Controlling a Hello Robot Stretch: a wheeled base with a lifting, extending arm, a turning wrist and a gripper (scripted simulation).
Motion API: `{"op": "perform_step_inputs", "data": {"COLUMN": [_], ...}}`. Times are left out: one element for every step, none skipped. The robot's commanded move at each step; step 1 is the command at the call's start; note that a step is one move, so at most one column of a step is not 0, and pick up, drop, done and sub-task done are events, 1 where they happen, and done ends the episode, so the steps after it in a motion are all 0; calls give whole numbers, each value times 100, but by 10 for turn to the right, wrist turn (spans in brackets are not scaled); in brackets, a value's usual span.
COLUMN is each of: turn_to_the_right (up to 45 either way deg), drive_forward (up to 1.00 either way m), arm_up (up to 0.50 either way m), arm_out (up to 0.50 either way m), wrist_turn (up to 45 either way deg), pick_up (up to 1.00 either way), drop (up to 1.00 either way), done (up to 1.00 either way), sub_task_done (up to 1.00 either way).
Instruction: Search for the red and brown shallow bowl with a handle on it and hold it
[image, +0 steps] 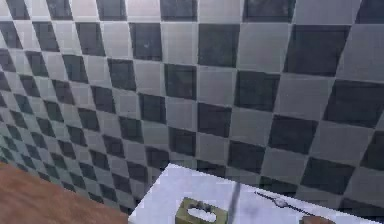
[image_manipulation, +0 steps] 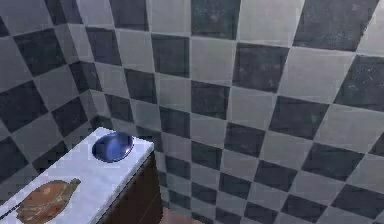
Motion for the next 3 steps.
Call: {"op": "perform_step_inputs", "data": {"turn_to_the_right": [-390, 0, 0], "drive_forward": [0, 0, 0], "arm_up": [0, 50, 32], "arm_out": [0, 0, 0], "wrist_turn": [0, 0, 0], "pick_up": [0, 0, 0], "drop": [0, 0, 0], "done": [0, 0, 0], "sub_task_done": [0, 0, 0]}}
